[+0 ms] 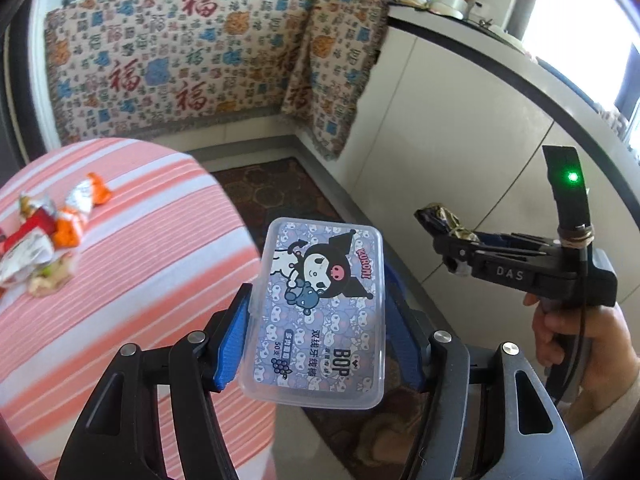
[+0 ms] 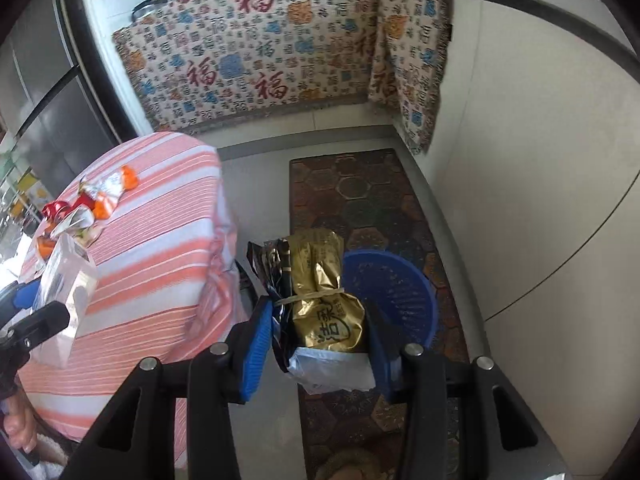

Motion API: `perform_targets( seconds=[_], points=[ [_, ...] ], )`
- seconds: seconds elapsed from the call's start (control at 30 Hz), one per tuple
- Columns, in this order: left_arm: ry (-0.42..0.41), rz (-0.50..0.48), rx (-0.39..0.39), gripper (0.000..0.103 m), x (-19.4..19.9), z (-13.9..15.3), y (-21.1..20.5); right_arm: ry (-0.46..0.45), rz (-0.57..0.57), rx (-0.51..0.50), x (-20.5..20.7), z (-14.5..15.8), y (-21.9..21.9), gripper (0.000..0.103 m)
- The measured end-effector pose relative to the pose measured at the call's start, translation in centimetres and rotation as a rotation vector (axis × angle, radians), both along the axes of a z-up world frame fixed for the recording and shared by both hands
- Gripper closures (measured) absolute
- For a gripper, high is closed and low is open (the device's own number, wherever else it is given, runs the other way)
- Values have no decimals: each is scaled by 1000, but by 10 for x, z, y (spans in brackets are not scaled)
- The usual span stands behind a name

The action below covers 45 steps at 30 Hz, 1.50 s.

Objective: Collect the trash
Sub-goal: 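Carry the clear box and gold wrapper over the blue basket and release both, then move both tools back over the table toward the remaining wrappers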

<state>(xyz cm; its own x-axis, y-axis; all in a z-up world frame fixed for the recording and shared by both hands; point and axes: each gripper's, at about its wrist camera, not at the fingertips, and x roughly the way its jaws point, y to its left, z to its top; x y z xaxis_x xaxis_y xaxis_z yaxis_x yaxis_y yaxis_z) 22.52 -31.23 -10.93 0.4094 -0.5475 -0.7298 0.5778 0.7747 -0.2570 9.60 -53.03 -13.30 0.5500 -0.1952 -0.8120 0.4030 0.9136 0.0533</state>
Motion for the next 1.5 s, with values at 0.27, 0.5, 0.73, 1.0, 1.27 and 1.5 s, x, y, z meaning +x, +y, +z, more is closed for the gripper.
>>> perform_targets(
  seconds=[0.27,0.5,0.73,1.0,1.27,1.5],
  points=[
    [102,-33,6,38,47,-61,-81,9,-87,38,9,-38,-75,58],
    [140,-42,39,38,61,-102,-124,27,-152,97,18,-79,-122,58],
    [169,-42,57,38,72,-125,-147,11,-211,190,21,-103,-159,58],
    [163,-61,87,28,76,-148,-172,0,-250,284,24,-121,-179,56],
    [157,-34,56,12,78,-140,-166,-33,-284,296,21,-121,-185,32],
    [45,-17,10,11,34,-65,-99,-95,-256,73,16,-81,-159,32]
  ],
)
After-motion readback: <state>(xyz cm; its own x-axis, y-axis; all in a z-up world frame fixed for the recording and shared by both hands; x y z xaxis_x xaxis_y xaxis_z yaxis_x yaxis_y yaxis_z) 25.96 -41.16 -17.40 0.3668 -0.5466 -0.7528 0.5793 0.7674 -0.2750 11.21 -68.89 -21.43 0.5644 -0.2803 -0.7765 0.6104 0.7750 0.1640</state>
